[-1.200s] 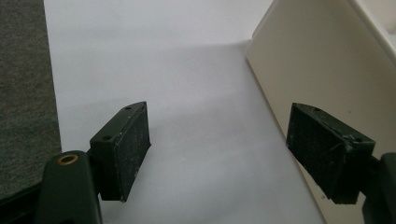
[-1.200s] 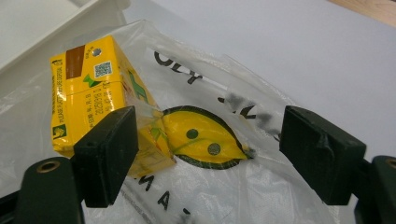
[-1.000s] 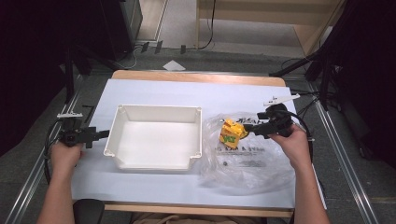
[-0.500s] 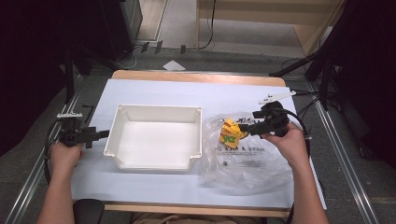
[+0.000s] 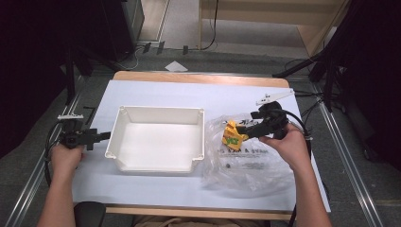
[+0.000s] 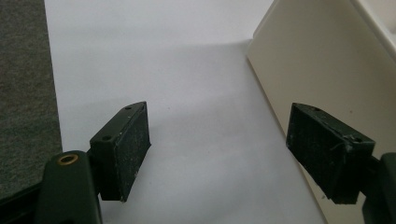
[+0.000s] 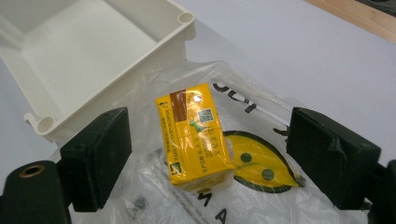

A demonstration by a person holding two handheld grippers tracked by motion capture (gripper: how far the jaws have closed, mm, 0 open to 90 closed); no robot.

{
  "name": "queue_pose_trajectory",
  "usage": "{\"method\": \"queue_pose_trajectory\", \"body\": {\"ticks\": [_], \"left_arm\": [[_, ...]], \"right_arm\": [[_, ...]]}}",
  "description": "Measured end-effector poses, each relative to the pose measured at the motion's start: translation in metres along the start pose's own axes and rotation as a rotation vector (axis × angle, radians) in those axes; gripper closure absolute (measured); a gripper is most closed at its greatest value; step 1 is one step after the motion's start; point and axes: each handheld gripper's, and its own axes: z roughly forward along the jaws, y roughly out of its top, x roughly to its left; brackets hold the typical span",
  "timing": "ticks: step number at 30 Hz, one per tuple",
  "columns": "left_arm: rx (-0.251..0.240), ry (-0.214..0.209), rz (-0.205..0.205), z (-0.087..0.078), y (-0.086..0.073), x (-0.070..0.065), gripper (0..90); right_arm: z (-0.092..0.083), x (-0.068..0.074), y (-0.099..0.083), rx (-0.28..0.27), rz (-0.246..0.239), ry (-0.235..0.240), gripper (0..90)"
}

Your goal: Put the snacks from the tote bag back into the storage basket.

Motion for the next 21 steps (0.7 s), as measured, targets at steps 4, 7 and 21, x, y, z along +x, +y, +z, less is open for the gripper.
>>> {"method": "queue_pose_trajectory", "body": {"ticks": [4,7,21], "left_arm": [[-0.001,-0.001,0.0,0.0,0.0,0.0,22.8],[0.0,-0.002,0.002,0.0,0.0,0.0,22.8],[-0.002,-0.003,0.002,-0.001,0.0,0.0,22.8]], "right_arm": [[0.001,0.003,0.001,0.021,0.004,-0.001,15.5],[0.002,0.005,0.002,0.021,0.003,0.0,16.2],[0.011,0.017,0.004,0.075,-0.038,0.02,18.4]]}}
